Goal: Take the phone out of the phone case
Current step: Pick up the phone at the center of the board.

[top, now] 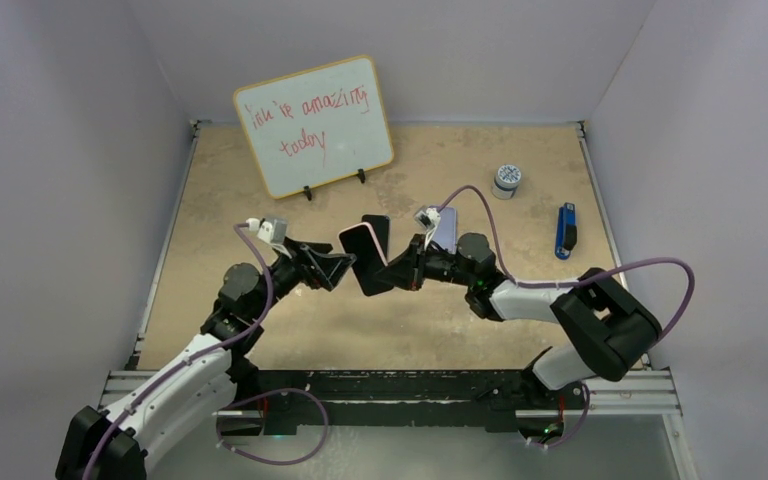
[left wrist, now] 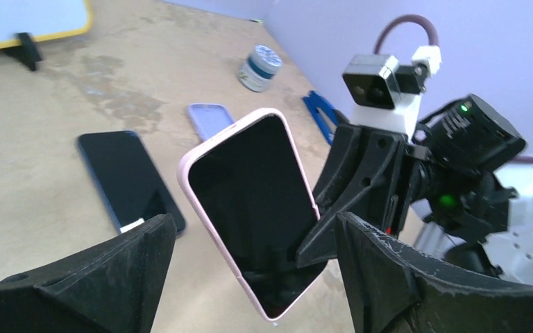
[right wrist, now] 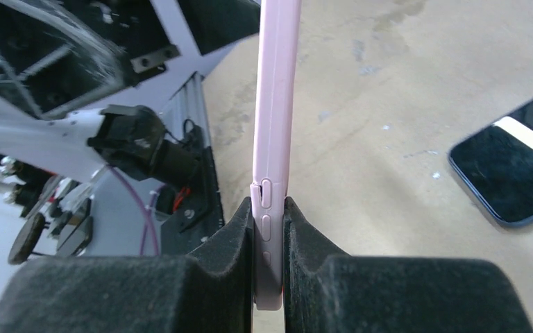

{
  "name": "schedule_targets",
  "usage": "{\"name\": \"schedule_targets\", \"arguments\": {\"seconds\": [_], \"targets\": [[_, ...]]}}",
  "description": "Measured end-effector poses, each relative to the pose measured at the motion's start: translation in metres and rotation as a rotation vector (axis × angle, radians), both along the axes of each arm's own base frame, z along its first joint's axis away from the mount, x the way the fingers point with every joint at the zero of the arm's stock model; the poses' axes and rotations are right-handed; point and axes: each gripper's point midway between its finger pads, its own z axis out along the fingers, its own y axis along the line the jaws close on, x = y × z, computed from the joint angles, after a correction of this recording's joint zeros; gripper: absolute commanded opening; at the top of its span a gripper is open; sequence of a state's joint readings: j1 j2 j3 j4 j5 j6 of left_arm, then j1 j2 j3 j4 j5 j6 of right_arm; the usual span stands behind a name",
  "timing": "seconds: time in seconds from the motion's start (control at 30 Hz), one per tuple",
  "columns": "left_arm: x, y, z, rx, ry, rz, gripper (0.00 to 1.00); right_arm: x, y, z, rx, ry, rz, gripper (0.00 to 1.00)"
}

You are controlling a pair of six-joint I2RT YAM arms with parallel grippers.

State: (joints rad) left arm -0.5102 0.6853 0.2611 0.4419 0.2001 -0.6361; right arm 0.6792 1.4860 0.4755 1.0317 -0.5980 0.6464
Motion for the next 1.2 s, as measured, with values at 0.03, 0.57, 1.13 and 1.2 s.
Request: {"name": "schedule_targets", "arguments": {"seconds": [0.03,0.57,1.13,1.2], "targets": [[-0.003,-0.003,0.001,-0.014,-0.009,-0.025,0.83,-0.003,0.000,0.006,0.022,-0.008,0.015,0.00],[-0.026,-0.036,0.006,-0.133,-0.008,-0.265,0.53,-0.037,-0.008,0.054,0.223,-0.034,0.197,0.00],[-0.039,-0.052,0.017,-0.254,0.022,-0.406,0.00,-0.047,-0.007,0.043,0.222,0.044,0.268,0.03],[-0.042,-0.052,0.020,-0.271,0.024,-0.413,0.00,-0.049,-0.007,0.045,0.227,0.027,0.277,0.09]]}}
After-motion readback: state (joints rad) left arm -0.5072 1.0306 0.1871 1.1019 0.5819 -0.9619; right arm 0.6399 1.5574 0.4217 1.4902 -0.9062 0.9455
